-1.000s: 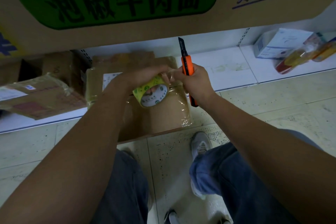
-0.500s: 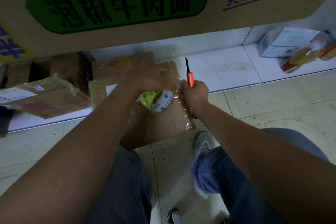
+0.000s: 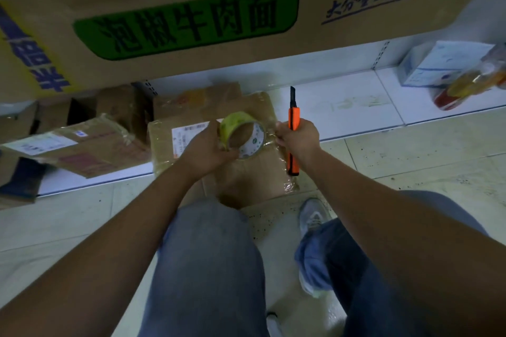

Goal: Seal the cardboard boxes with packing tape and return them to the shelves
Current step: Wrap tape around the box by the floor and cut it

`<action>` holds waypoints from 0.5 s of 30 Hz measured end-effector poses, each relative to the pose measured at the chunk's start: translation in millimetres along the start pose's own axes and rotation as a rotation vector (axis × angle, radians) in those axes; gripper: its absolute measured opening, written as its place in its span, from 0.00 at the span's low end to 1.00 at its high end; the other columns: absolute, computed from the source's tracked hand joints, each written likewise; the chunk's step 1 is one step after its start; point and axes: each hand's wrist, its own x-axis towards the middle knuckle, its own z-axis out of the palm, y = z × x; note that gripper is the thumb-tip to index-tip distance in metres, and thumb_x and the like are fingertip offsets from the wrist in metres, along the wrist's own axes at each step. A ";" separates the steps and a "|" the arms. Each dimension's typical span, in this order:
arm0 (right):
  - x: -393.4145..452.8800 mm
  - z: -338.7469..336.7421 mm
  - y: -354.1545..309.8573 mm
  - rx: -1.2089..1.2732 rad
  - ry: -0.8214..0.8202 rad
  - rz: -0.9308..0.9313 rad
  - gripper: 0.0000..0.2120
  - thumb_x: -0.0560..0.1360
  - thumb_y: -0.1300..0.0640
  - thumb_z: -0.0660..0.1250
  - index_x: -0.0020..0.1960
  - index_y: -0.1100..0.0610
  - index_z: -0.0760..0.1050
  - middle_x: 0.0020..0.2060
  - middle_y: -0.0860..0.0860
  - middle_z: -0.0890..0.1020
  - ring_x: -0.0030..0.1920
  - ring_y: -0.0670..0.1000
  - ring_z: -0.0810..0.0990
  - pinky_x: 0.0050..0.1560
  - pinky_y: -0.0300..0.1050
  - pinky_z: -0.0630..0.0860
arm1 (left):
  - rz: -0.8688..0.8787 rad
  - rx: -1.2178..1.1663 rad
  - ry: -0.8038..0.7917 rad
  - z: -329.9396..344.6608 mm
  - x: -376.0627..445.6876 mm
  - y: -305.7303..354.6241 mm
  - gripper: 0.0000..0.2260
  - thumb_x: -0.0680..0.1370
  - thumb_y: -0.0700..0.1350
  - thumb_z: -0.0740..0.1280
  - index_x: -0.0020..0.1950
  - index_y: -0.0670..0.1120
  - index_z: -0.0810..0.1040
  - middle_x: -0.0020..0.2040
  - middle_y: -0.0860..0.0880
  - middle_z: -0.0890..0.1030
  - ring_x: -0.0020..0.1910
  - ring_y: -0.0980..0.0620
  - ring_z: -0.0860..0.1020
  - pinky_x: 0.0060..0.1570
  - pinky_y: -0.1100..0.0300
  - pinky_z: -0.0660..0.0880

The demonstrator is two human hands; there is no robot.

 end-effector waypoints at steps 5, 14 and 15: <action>-0.1 -7.3 -6.3 0.048 0.104 -0.046 0.11 0.74 0.56 0.70 0.34 0.56 0.74 0.39 0.62 0.84 0.43 0.63 0.85 0.47 0.62 0.82 | 0.166 0.043 0.015 1.0 8.2 -1.9 0.17 0.77 0.43 0.71 0.56 0.46 0.64 0.41 0.55 0.72 0.39 0.59 0.73 0.35 0.62 0.68; 7.0 -16.4 -1.9 0.061 0.140 -0.038 0.07 0.78 0.58 0.68 0.41 0.58 0.78 0.38 0.54 0.85 0.42 0.55 0.87 0.48 0.57 0.83 | 0.067 0.297 0.248 11.8 -2.9 -0.5 0.20 0.82 0.43 0.61 0.72 0.42 0.61 0.56 0.37 0.78 0.48 0.34 0.79 0.38 0.51 0.67; 7.8 -15.0 -0.7 0.070 0.134 -0.019 0.07 0.78 0.58 0.68 0.42 0.59 0.79 0.38 0.55 0.85 0.41 0.55 0.87 0.48 0.57 0.83 | 0.036 0.310 0.268 13.5 -3.1 -1.7 0.22 0.82 0.44 0.61 0.74 0.42 0.60 0.56 0.36 0.79 0.49 0.34 0.79 0.38 0.51 0.67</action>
